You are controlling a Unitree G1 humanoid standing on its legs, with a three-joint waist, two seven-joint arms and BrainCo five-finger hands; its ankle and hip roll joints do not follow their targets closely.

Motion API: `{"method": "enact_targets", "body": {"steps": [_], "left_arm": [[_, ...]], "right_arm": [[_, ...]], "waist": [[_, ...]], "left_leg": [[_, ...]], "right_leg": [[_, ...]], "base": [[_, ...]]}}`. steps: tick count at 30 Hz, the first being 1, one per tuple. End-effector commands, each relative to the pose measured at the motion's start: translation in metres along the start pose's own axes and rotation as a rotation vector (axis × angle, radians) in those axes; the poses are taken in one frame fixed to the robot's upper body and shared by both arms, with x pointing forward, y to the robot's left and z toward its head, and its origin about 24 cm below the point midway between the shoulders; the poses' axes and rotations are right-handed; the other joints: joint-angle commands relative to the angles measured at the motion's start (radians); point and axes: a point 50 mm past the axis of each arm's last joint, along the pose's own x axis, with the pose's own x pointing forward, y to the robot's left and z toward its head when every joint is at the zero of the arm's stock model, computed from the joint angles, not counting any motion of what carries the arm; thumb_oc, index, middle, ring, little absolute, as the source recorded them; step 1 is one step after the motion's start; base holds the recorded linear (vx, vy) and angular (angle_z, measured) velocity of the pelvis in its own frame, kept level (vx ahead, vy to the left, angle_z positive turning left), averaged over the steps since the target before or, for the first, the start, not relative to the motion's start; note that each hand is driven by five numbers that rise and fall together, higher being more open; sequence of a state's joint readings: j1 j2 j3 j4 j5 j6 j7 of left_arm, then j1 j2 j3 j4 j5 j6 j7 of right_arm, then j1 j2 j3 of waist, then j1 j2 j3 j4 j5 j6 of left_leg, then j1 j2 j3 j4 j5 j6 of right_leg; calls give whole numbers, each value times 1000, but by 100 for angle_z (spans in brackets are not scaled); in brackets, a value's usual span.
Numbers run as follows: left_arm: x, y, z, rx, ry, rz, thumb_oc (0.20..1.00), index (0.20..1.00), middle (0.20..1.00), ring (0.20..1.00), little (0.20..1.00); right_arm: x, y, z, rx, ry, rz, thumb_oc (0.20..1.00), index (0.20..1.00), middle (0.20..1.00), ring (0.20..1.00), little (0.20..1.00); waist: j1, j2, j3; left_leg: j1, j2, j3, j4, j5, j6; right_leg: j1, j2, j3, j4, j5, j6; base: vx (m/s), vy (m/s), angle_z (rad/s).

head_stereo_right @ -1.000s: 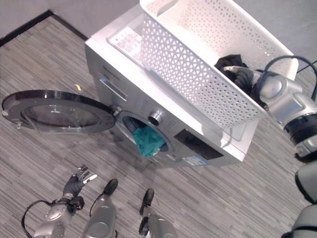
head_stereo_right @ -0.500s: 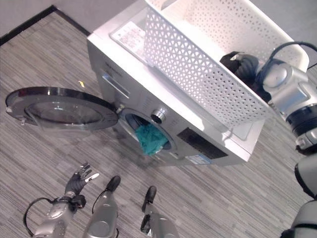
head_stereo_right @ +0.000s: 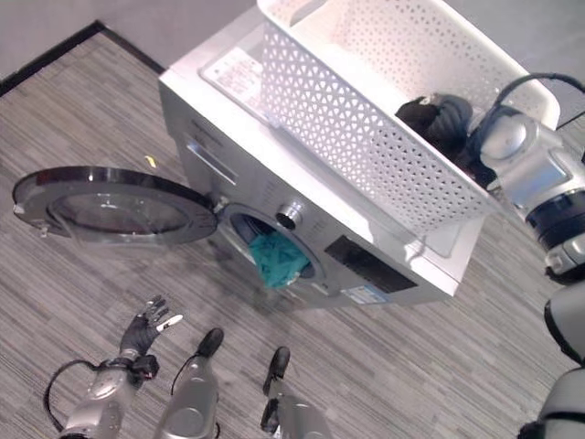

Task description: Grab the laundry basket,head to the washer,open it,put in the laundry and shut it.

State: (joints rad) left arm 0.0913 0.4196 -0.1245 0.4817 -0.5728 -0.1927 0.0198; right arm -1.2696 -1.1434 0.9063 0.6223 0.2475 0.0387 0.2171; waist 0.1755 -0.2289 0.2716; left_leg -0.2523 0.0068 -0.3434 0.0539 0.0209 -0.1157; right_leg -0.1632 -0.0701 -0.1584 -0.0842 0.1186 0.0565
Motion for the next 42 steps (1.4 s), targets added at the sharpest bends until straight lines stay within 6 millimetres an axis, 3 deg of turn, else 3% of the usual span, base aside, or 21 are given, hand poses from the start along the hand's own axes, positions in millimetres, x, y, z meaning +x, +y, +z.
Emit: {"method": "enact_targets", "body": {"steps": [1, 2, 3, 5, 6, 8, 9, 13, 20, 23, 30, 36, 38, 39, 40, 41, 42], "left_arm": [[-2, 16, 19, 79, -81, 14, 1000, 1000, 1000, 1000, 1000], [-2, 18, 19, 85, -76, 20, 1000, 1000, 1000, 1000, 1000], [-2, 18, 19, 84, -76, 20, 1000, 1000, 1000, 1000, 1000], [-3, 24, 18, 93, -58, 45, 1000, 1000, 1000, 1000, 1000], [-3, 24, 17, 91, -58, 46, 1000, 1000, 1000, 1000, 1000], [-3, 28, 15, 107, -36, 60, 1000, 1000, 1000, 1000, 1000], [-3, 28, 15, 105, -36, 61, 1000, 1000, 1000, 1000, 1000], [-3, 33, 14, 146, -16, 75, 1000, 1000, 1000, 1000, 1000], [-1, 29, 15, 185, -15, 65, 1000, 1000, 1000, 1000, 1000], [2, 22, 23, 227, -56, 31, 1000, 1000, 1000, 1000, 1000], [7, 3, 37, 265, -126, -50, 1000, 1000, 1000, 1000, 1000], [6, -19, 83, 327, -345, -122, 1000, 1000, 1000, 1000, 1000], [1, -18, 127, 446, -547, -34, 1000, 1000, 1000, 1000, 1000], [0, -18, 127, 453, -549, -26, 1000, 1000, 1000, 1000, 1000], [-5, -18, 157, 563, -694, 66, 1000, 1000, 1000, 1000, 1000], [-5, -18, 157, 570, -696, 73, 1000, 1000, 1000, 1000, 1000], [-8, -19, 172, 607, -768, 120, 1000, 1000, 1000, 1000, 1000]], "right_arm": [[-18, -65, 16, 26, -61, -282, 200, 200, 200, 200, 200], [-22, -78, 17, 40, -61, -344, 200, 200, 200, 200, 200], [-22, -78, 18, 39, -62, -344, 200, 200, 200, 200, 200], [-33, -115, 32, 76, -98, -526, 200, 200, 200, 200, 200], [-33, -115, 33, 75, -99, -526, 200, 200, 200, 200, 200], [-41, -141, 53, 93, -145, -683, 200, 200, 200, 200, 200], [-41, -141, 54, 93, -147, -683, 200, 200, 200, 200, 200], [-59, -173, 88, 50, -221, -940, 200, 200, 200, 200, 200], [-80, -191, 104, -13, -246, -1186, 200, 200, 200, 200, 200], [-99, -196, 95, -107, -219, -1347, 200, 200, 200, 200, 200], [-110, -194, 88, -133, -233, -1448, 200, 200, 200, 200, 200], [-110, -186, 91, -139, -280, -1446, 200, 200, 200, 200, 200], [-109, -180, 102, -143, -334, -1434, 200, 200, 200, 200, 200], [-109, -180, 102, -140, -334, -1435, 200, 200, 200, 200, 200], [-108, -173, 110, -157, -370, -1427, 200, 200, 200, 200, 200], [-108, -172, 109, -156, -369, -1428, 200, 200, 200, 200, 200], [-108, -169, 113, -160, -385, -1425, 200, 200, 200, 200, 200]], "waist": [[-28, -17, -47], [-31, -19, -57], [-32, -18, -56], [-40, -20, -92], [-41, -19, -91], [-48, -18, -126], [-49, -17, -125], [-44, -12, -176], [-26, -7, -205], [-9, -3, -208], [1, 1, -205], [-4, 13, -209], [-10, 25, -218], [-12, 24, -216], [-18, 30, -225], [-19, 29, -224], [-22, 29, -228]], "left_leg": [[58, 45, 91, -45, -29, 62], [67, 47, 92, -46, -33, 63], [68, 47, 92, -46, -33, 63], [95, 51, 96, -49, -45, 65], [96, 52, 96, -49, -45, 65], [120, 57, 97, -52, -56, 67], [122, 57, 97, -52, -56, 67], [149, 59, 86, -54, -73, 70], [161, 54, 65, -49, -84, 70], [159, 50, 48, -37, -92, 71], [156, 42, 36, -25, -99, 75], [167, 36, 45, -21, -108, 79], [174, 36, 50, -24, -110, 81], [175, 37, 51, -24, -110, 81], [182, 38, 57, -25, -112, 81], [183, 38, 57, -25, -112, 81], [186, 39, 59, -27, -113, 81]], "right_leg": [[69, -79, 13, 48, -87, 80], [77, -79, 13, 49, -88, 80], [78, -78, 13, 48, -88, 80], [101, -77, 16, 51, -95, 78], [102, -77, 16, 50, -95, 78], [119, -74, 17, 51, -101, 76], [120, -74, 17, 51, -102, 76], [150, -70, 17, 51, -115, 74], [173, -68, 2, 55, -129, 69], [184, -70, -9, 56, -136, 69], [193, -75, -17, 56, -140, 72], [200, -82, -10, 58, -140, 76], [201, -84, -5, 60, -144, 74], [202, -83, -4, 61, -144, 74], [205, -84, -2, 62, -147, 72], [206, -83, -1, 61, -147, 72], [207, -84, 2, 61, -147, 71]], "base": [[71, -5, -4], [60, -4, -3], [39, -2, -4], [67, 5, -6], [77, 0, -1], [69, -3, -1], [63, -1, -3], [69, 0, 2], [41, 1, 5], [32, -3, 11], [9, 6, 10], [1, 9, 0], [3, 16, -1], [17, 15, -5], [16, 7, -7], [19, 9, -8], [9, 5, -6]]}}
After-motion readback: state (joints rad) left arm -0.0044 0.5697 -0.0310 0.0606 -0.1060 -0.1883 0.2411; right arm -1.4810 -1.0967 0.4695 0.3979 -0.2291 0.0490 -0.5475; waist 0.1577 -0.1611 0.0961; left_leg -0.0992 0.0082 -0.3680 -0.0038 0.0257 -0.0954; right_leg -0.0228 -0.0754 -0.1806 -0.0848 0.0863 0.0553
